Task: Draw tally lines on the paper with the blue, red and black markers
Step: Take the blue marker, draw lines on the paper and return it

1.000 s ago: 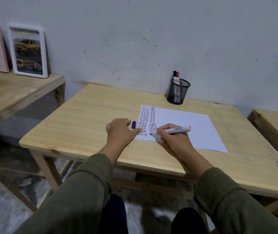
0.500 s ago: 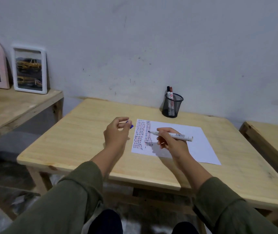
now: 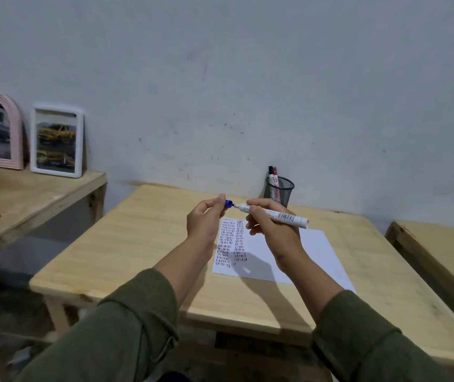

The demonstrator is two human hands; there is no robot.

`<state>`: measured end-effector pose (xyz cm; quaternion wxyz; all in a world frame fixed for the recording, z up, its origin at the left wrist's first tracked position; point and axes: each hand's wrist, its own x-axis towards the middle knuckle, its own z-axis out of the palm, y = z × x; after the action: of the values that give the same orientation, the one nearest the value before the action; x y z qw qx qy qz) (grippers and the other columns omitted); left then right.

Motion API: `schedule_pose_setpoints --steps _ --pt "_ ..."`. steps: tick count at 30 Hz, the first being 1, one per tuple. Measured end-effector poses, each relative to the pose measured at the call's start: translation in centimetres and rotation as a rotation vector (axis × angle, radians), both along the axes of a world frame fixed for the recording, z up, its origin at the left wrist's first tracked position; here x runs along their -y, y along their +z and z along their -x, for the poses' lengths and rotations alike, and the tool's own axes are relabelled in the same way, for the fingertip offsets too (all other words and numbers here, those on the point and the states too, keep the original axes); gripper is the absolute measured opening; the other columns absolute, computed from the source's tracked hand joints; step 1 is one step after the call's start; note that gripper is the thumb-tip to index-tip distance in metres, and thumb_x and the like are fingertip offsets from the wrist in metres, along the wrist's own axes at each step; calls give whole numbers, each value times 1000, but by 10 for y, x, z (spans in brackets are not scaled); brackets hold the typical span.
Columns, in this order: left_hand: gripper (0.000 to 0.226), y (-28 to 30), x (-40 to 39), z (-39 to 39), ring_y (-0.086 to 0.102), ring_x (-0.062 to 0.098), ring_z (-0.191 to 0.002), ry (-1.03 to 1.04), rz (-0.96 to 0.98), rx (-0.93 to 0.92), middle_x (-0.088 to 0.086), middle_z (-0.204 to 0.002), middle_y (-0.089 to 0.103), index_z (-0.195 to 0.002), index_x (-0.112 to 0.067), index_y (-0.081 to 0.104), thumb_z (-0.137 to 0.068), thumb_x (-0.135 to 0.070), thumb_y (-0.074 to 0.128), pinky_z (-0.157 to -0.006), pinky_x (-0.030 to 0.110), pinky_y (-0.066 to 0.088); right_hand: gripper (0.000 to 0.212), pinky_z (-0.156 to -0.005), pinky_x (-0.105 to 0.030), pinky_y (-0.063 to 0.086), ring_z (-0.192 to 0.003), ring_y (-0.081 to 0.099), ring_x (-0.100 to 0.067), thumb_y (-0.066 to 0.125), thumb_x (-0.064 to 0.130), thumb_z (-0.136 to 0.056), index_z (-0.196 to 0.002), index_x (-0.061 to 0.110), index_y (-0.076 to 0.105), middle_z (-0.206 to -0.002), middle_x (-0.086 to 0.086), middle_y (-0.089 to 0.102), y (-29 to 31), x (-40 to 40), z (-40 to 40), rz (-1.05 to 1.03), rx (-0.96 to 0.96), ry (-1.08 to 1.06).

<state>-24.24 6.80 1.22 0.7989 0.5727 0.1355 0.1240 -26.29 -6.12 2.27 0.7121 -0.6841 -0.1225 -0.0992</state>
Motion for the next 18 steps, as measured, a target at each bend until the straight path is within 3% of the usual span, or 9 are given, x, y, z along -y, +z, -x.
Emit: schedule_pose_setpoints --steps 8,13,18 --pt "19 9 10 4 60 2 -79 -100 -20 -18 -6 -81 67 -73 -22 63 -83 -38 66 -65 20 39 10 -62 -26 53 -64 62 -11 60 12 -88 -90 14 70 -74 -3 66 7 4 -1 112 32 5" --pt "16 17 12 6 59 1 -76 -199 104 -104 -5 -76 65 -75 -20 60 -84 -31 66 -62 21 36 8 -62 -23 53 -63 62 -7 60 15 -88 -87 14 68 -73 -1 65 9 6 0 213 89 -28" --pt "11 17 23 8 59 4 -71 -121 225 -48 0 -74 64 -75 -16 62 -84 -15 68 -58 17 36 14 -62 -24 52 -59 57 -17 58 7 -88 -79 12 67 -66 -7 60 4 -4 3 -183 -62 -53"
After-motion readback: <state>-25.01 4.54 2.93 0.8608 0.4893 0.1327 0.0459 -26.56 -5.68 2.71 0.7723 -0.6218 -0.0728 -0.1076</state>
